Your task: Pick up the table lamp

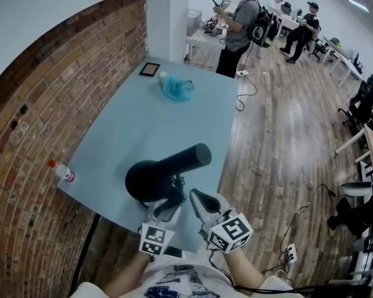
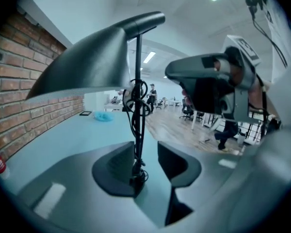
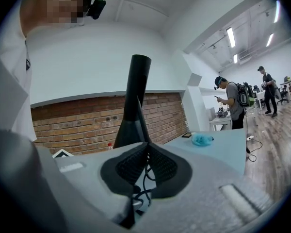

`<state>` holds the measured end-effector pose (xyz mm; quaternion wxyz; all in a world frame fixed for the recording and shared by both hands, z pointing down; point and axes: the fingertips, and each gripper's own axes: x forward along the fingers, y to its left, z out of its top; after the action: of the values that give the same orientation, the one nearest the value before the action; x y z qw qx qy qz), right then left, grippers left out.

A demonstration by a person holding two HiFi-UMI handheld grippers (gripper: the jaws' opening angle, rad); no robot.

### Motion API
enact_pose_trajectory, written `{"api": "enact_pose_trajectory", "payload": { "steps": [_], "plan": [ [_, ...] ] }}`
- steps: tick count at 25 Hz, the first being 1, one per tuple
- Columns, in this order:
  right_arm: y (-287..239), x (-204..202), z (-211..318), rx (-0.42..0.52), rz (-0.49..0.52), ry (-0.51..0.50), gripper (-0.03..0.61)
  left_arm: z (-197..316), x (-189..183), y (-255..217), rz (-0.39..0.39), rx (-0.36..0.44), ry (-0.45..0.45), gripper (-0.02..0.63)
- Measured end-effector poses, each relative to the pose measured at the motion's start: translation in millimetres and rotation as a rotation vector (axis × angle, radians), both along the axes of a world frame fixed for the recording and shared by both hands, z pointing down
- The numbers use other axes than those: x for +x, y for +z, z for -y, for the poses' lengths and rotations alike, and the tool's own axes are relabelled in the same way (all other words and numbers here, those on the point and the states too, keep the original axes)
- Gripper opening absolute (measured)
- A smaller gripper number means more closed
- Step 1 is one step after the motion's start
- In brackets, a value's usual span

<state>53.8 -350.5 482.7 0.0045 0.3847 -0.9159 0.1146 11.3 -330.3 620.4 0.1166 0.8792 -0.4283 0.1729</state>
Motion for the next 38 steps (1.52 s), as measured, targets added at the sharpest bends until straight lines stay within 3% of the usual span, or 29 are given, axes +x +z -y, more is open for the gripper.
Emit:
{"api": "enact_pose_trajectory", "payload": {
  "steps": [2,6,8,10,26,27,38],
  "plan": [
    [2,-5,6,-0.007,0.002,-0.024,0.072,5,1,6,-0.013,-0.02,-0.001,0.127],
    [-1,-15,16,0.005,0.006,-0.061,0.076,15,0,13,-0.041,-0.034,-0.009,0.161],
    [-3,-19,20,0.012,0.003,-0.083,0.14,19,2,15,-0.056,-0.034,-0.012,0.183],
    [-4,-23,25,0.019,-0.006,-0.099,0.158,23,4,17,-0.067,-0.034,-0.01,0.209],
    [-2,-43,42,0.055,-0.019,-0.189,0.148,52,10,47,-0.055,-0.043,-0.05,0.207],
    [-2,-44,43,0.057,-0.019,-0.192,0.119,53,10,48,-0.053,-0.043,-0.052,0.206],
    [-5,-49,40,0.072,-0.016,-0.192,0.063,55,18,43,-0.011,0.025,-0.063,0.063]
  ]
}}
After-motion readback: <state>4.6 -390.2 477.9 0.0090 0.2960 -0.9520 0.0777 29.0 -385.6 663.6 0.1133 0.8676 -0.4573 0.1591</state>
